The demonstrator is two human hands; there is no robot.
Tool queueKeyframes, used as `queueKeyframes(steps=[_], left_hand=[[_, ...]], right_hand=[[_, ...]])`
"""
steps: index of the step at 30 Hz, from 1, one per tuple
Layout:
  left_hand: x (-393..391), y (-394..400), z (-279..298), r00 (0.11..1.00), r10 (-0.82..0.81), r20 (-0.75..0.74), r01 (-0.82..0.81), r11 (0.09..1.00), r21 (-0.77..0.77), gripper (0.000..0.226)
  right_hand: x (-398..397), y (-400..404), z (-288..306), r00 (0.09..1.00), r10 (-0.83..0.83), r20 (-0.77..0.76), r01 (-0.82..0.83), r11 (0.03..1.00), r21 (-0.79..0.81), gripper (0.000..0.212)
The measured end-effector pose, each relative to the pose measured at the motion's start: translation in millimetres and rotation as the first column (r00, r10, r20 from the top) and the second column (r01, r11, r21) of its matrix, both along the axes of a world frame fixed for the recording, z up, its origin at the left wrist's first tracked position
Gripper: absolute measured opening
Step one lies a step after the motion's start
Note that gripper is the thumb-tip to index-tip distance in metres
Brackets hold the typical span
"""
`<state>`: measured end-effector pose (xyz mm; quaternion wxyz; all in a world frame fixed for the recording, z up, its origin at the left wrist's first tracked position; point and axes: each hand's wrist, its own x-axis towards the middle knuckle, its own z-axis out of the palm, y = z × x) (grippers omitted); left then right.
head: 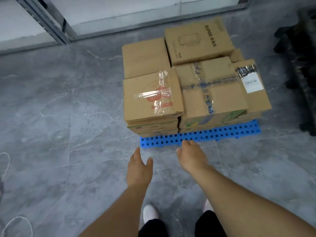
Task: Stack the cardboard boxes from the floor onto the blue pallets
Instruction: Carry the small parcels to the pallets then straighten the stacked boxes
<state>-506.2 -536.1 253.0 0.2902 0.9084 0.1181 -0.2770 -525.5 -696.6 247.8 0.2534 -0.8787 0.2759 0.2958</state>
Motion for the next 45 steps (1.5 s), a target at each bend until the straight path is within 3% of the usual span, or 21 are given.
queueKeyframes(steps=[8,17,24,31,35,39,45], left_hand=[[1,-11,-171,0.954,0.293,0.07,-0.267,0.93,-0.253,0.061],[79,18,-317,0.846,0.406,0.345,-0.279,0.889,-0.363,0.061],[119,24,-321,0.797,0.469,0.381,-0.22,0.813,-0.539,0.056],[134,29,-327,0.826,0.434,0.36,-0.13,0.768,-0.627,0.026],[142,32,-334,0.833,0.408,0.374,-0.086,0.763,-0.64,0.024],[144,33,-337,0.834,0.42,0.357,-0.086,0.738,-0.669,0.027],[151,32,-334,0.84,0.428,0.332,-0.085,0.71,-0.699,0.038]], right_hand=[[8,-6,-163,0.989,-0.07,0.127,0.07,0.998,0.001,0.044],[51,-30,-295,0.874,-0.048,0.484,0.1,0.992,-0.082,0.034],[62,-29,-306,0.814,-0.082,0.575,0.154,0.985,-0.077,0.039],[71,-25,-312,0.829,-0.077,0.554,0.163,0.981,-0.108,0.05],[73,-23,-317,0.823,-0.082,0.561,0.189,0.973,-0.135,0.056],[78,-15,-322,0.79,-0.19,0.584,0.28,0.958,-0.068,0.06],[80,-13,-323,0.738,-0.257,0.624,0.347,0.937,-0.024,0.054]])
